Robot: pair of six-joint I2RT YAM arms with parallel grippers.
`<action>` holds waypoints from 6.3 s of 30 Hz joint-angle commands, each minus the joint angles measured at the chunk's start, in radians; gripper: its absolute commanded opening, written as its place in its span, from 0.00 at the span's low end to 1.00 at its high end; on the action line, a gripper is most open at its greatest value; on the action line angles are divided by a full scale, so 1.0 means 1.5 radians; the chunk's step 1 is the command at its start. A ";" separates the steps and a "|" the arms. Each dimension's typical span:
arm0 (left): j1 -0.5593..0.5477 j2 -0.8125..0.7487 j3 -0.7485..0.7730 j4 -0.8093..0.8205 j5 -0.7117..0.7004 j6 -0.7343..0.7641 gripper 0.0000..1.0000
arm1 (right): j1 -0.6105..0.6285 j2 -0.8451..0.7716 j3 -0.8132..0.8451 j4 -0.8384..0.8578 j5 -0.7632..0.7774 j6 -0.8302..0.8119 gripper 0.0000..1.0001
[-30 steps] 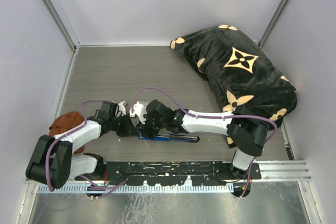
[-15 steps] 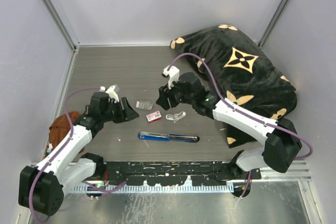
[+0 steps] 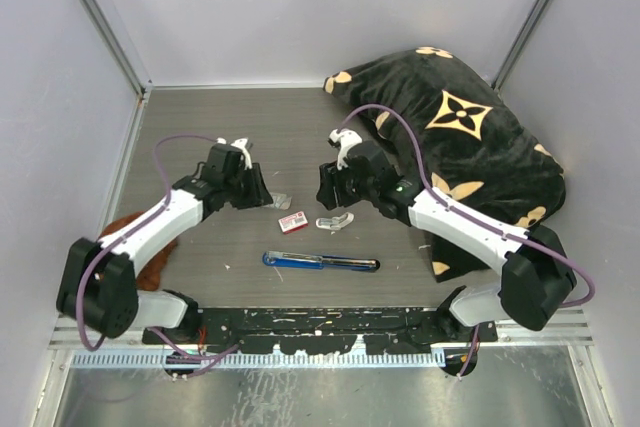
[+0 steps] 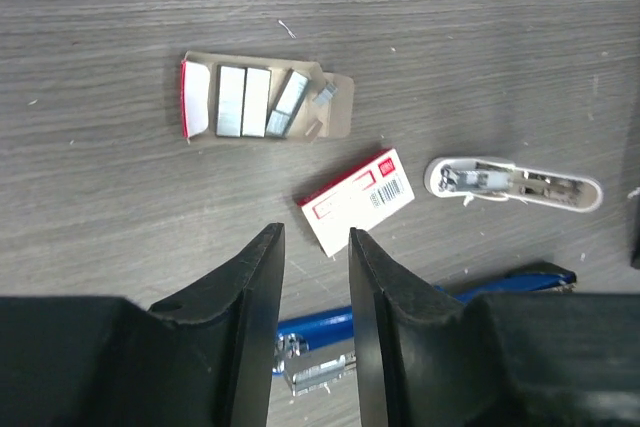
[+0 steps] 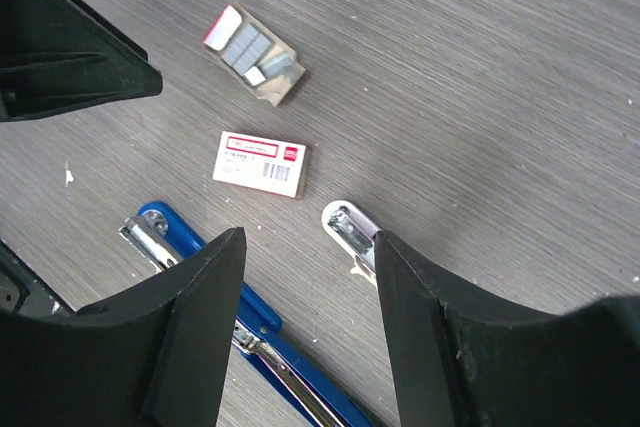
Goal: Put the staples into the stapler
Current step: Pick up the staple from the staple box.
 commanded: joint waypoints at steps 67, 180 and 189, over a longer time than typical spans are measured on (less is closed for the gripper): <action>-0.027 0.299 0.128 0.035 -0.204 0.127 0.22 | -0.006 0.457 0.253 0.109 -0.132 0.125 0.01; -0.030 0.216 0.089 0.077 -0.216 0.072 0.28 | -0.006 0.424 0.222 0.117 -0.120 0.127 0.01; -0.026 0.242 0.089 0.095 -0.196 0.059 0.24 | -0.006 0.420 0.217 0.116 -0.118 0.127 0.01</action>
